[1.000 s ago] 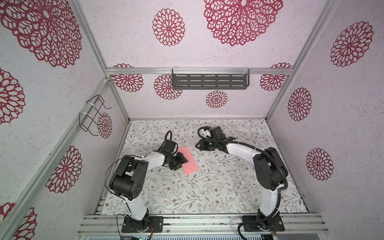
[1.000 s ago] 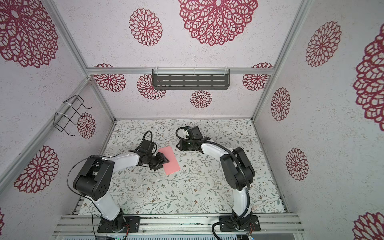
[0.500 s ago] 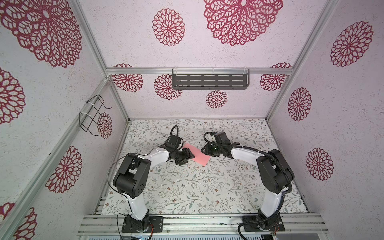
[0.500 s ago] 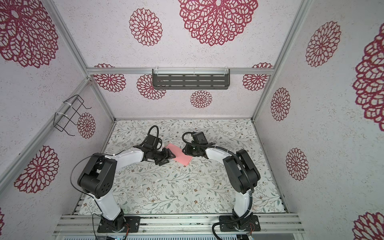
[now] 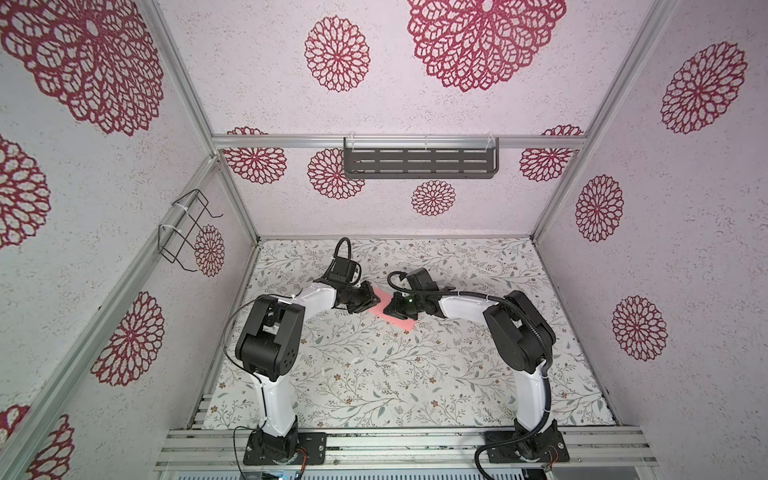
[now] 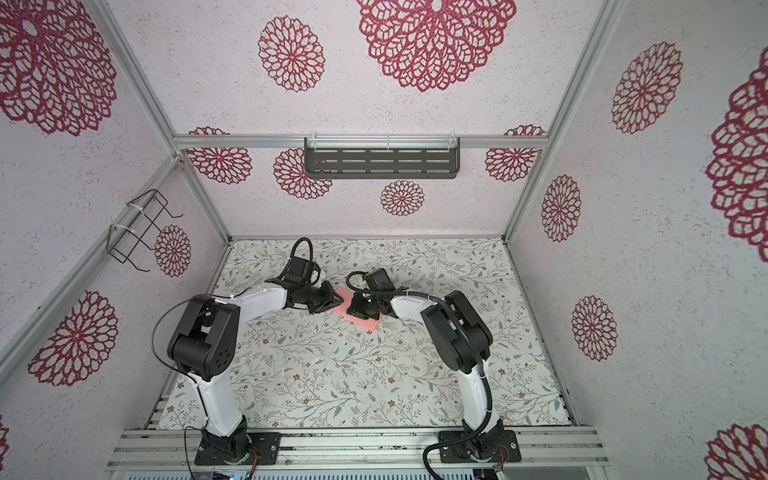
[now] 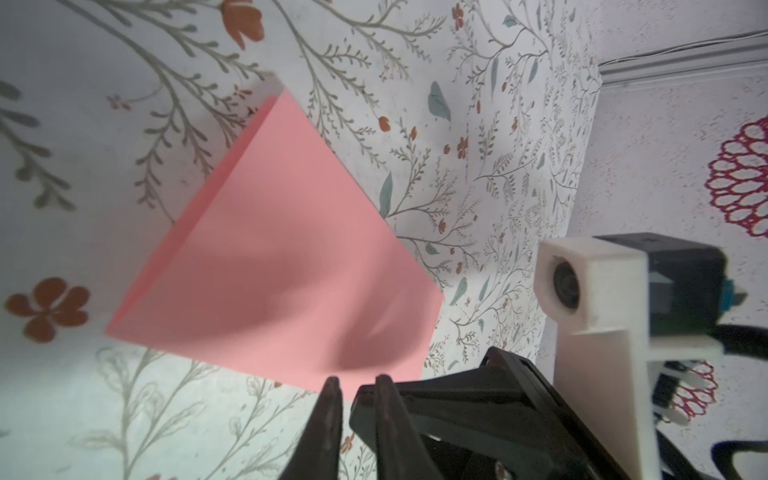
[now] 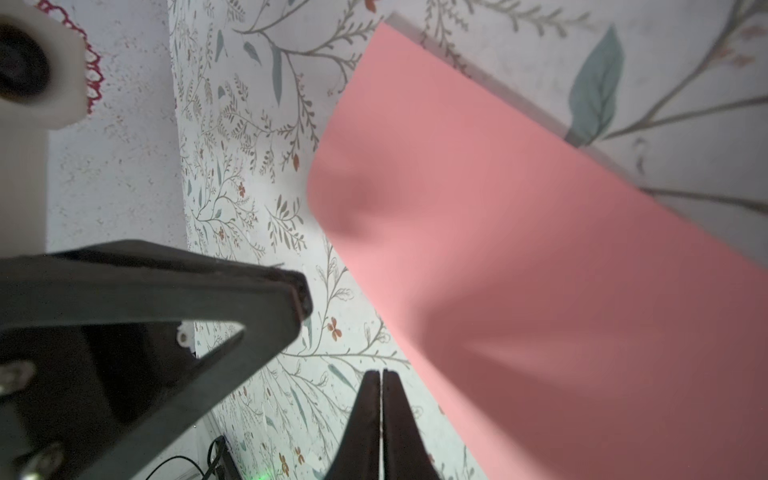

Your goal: Fold a paper plane with a square sheet of paper (pick it up from the middle)

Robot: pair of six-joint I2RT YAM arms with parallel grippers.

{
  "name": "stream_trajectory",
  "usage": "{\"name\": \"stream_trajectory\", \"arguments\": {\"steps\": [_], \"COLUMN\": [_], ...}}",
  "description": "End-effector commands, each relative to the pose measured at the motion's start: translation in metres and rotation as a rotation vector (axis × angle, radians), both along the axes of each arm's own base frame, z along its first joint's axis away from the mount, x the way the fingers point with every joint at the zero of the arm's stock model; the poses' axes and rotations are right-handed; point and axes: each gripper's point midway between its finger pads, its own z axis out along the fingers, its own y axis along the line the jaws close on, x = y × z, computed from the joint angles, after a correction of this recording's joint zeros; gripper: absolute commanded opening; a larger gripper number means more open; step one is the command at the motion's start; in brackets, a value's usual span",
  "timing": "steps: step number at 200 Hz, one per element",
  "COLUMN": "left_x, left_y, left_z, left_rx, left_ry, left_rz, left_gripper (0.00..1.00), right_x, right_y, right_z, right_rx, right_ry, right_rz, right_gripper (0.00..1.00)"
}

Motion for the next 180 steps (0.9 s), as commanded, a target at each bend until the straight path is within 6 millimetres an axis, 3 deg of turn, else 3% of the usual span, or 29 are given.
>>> {"name": "stream_trajectory", "arguments": {"steps": [1,13,15,19,95,180], "left_x": [0.001,0.000,-0.002,-0.003,-0.009,-0.018], "left_y": [-0.006,-0.008,-0.008,-0.008,-0.022,-0.012], "left_z": [-0.001,0.000,-0.012,-0.017,-0.027,-0.053], "left_rx": [-0.017,-0.025,-0.018,-0.016,-0.036,0.026], "left_ry": [-0.005,-0.005,0.021,0.032,0.047,0.095], "left_rz": [-0.027,-0.036,-0.038,-0.038,-0.065,-0.046], "left_gripper": [0.17,0.16,0.16,0.15,0.13,0.12], "right_x": [0.003,0.001,0.001,0.001,-0.004,-0.006], "right_y": [0.004,0.003,0.002,0.002,-0.004,-0.009], "right_z": [0.011,0.005,0.004,0.003,-0.020,-0.030], "right_rx": [0.023,0.012,0.009,0.007,-0.045,-0.068], "right_ry": [0.018,0.034,0.036,0.040,0.074,0.092], "right_rz": [-0.001,-0.003,-0.003,-0.003,0.000,-0.003], "right_gripper": [0.08,0.08,0.08,0.08,0.08,0.07]}}
